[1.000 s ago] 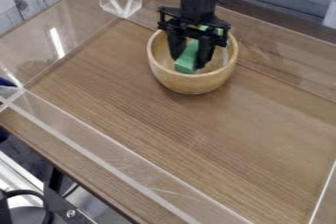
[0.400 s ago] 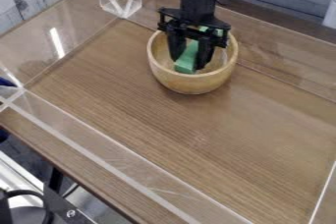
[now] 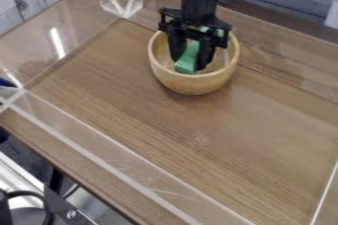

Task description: Put the green block in the brown bowl

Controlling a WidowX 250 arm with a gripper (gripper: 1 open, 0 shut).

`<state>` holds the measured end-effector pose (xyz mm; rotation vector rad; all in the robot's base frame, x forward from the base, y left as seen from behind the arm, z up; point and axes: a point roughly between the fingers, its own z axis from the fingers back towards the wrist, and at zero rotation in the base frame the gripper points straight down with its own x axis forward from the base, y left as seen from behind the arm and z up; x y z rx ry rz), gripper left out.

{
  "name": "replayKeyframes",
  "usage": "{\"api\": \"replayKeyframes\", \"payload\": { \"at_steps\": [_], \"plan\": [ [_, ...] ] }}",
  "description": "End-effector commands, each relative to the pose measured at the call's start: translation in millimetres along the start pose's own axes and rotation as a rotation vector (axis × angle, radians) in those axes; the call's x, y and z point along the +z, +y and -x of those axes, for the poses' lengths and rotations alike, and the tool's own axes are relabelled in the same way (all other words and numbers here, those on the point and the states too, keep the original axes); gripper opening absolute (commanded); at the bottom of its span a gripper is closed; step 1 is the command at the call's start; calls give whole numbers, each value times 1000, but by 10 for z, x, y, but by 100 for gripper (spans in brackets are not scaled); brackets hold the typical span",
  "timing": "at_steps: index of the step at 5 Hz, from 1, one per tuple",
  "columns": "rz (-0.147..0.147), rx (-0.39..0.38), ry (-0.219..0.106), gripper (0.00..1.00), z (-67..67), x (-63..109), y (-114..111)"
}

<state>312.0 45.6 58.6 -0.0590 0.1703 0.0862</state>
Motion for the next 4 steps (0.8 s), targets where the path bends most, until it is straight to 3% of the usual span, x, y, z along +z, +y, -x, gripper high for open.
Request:
{"api": "replayKeyframes", "payload": {
  "at_steps": [1,2,3,4],
  "plan": [
    [-5,8,-60,0,-92,181,40],
    [-5,9,-56,0,-92,180,42],
    [-4,12,-53,100,-83,207,46],
    [6,18,-72,100,-49,331,65]
  ]
}}
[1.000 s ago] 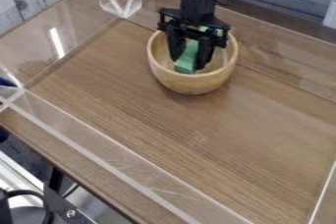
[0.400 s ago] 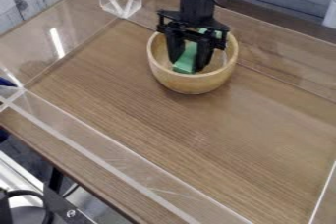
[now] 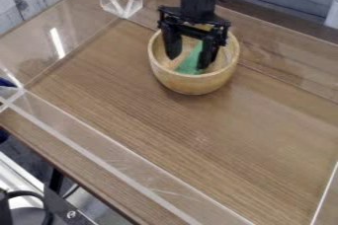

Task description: Put the green block in the brown bowl

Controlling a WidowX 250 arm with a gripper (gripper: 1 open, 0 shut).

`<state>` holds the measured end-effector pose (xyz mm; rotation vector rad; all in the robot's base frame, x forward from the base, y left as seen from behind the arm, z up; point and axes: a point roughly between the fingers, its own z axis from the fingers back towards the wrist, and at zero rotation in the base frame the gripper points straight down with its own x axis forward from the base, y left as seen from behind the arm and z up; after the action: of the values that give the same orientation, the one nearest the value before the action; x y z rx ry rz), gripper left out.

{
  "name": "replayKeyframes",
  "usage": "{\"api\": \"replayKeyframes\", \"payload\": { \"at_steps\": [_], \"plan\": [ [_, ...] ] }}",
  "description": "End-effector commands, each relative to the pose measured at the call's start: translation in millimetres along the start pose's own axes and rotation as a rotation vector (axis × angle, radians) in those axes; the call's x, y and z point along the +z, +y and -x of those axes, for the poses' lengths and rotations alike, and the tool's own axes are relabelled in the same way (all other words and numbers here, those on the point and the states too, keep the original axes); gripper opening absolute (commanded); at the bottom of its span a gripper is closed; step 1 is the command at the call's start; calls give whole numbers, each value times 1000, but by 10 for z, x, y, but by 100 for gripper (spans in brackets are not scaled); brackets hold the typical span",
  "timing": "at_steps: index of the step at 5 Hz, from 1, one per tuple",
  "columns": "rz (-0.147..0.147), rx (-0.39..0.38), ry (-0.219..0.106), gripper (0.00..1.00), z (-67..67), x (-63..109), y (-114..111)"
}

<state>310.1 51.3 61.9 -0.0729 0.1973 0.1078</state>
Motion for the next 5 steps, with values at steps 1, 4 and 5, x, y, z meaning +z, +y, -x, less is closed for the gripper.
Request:
{"api": "replayKeyframes", "payload": {
  "at_steps": [1,4,5],
  "plan": [
    [6,1,-129,100,-13,470,31],
    [27,110,-240,100,229,1089,646],
    [21,156,-240,100,279,1083,943]
  ]
}}
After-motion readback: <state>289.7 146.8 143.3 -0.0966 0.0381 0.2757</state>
